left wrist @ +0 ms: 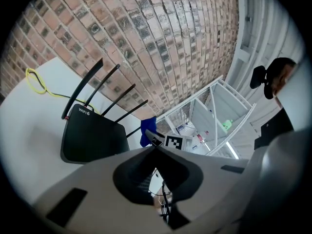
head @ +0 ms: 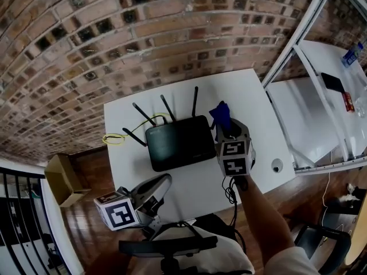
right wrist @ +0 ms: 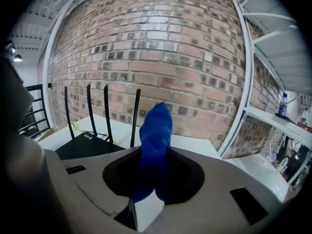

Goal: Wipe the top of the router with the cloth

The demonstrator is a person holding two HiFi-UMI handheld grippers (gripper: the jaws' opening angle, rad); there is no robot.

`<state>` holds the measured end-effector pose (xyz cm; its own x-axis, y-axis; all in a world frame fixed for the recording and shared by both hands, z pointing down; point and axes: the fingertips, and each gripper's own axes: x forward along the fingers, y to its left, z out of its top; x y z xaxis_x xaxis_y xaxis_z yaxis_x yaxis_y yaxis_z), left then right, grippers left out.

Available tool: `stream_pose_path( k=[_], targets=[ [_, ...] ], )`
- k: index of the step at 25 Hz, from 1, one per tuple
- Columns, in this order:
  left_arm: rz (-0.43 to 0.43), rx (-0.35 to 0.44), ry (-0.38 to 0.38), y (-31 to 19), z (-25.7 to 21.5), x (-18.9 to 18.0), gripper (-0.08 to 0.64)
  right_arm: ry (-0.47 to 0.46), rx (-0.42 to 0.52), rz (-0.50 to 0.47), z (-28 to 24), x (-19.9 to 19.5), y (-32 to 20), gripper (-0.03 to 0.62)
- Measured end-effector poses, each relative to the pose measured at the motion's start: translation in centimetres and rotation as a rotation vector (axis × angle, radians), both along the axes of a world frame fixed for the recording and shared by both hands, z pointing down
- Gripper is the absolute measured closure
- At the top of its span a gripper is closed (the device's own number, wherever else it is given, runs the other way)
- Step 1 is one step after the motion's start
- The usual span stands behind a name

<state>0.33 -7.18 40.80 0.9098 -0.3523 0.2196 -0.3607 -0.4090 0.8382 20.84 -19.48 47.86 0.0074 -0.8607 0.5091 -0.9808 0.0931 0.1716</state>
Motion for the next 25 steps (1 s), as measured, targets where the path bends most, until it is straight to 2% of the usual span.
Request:
stream_pose_path(
  k=[8, 12, 17, 25],
  targets=[
    [-0.047, -0.012, -0.021, -0.2, 0.9, -0.8, 0.541, -0.063, -0.09, -0.058, 4.9, -0.8, -0.1, 0.489],
    [-0.062, -0.009, -0.019, -0.4, 0.8, -1.2, 0.541, -0.052, -0.149, -0.103, 6.5, -1.3, 0.0, 0.489],
    [-0.073, -0.009, -0.017, -0.2, 1.0, -1.5, 0.541, -0.018, -0.24, -0.108, 8.7, -1.1, 0.8, 0.489],
    [-0.078, -0.016, -0.018, -0.1, 1.2, -1.8, 0.541, 0.009, -0.286, -0.109, 10.5, -0.6, 1.1, 0.489]
  ],
)
